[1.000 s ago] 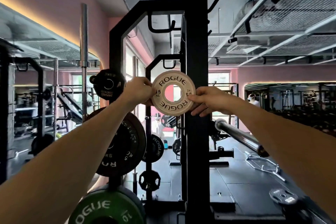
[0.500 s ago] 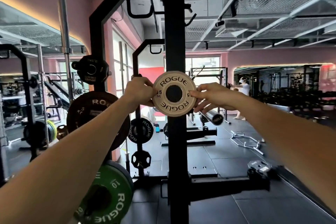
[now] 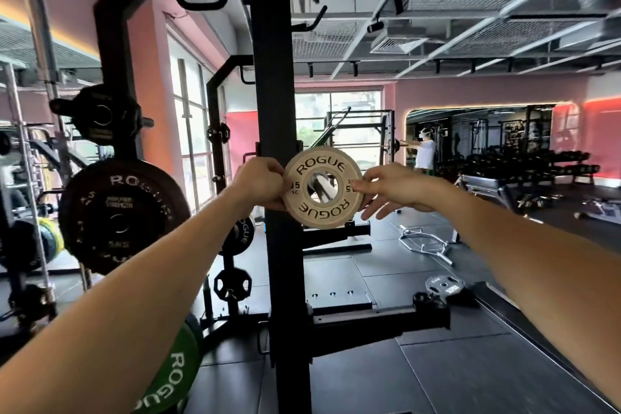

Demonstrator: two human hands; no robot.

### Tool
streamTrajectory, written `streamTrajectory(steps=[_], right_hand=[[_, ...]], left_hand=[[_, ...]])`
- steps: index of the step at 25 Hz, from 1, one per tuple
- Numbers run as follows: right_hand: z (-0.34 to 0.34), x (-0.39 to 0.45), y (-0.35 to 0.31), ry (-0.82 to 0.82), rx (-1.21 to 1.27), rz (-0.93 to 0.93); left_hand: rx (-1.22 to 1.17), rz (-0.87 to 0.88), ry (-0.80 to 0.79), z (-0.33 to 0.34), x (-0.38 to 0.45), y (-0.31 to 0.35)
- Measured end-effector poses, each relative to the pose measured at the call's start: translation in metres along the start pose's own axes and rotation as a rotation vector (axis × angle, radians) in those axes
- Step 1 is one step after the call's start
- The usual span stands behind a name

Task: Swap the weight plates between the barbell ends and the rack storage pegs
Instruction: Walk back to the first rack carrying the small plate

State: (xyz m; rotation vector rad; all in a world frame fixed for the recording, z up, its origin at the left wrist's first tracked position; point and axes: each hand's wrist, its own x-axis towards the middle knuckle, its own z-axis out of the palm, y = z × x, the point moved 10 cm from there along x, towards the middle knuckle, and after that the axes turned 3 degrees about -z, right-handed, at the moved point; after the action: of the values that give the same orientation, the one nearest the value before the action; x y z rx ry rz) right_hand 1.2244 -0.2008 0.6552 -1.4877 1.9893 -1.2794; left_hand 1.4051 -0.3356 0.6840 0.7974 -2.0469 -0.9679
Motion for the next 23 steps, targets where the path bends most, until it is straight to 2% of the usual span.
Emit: streamTrajectory(steps=[4,9,17,23], right_hand=[[-0.014,0.024,0.050,-0.023,-0.016,0.022],[-0.008,0.054,0.092,-0.044,0.000,0.025],[-0.009,0.104,0.119,0.083,-0.060,-0.074],[-0.016,0.167,0.140,0.108,-0.132,-0.080]], left_hand=[[-0.003,-0.056,0.002,0.049,0.021,-0.018],[0.014,-0.112,0.060,0.076,0.045,-0.046],[0.266,0.056,0.218,0.092,0.084,-0.059],[0.388,0.092,0.202,0.109,0.150,-0.071]])
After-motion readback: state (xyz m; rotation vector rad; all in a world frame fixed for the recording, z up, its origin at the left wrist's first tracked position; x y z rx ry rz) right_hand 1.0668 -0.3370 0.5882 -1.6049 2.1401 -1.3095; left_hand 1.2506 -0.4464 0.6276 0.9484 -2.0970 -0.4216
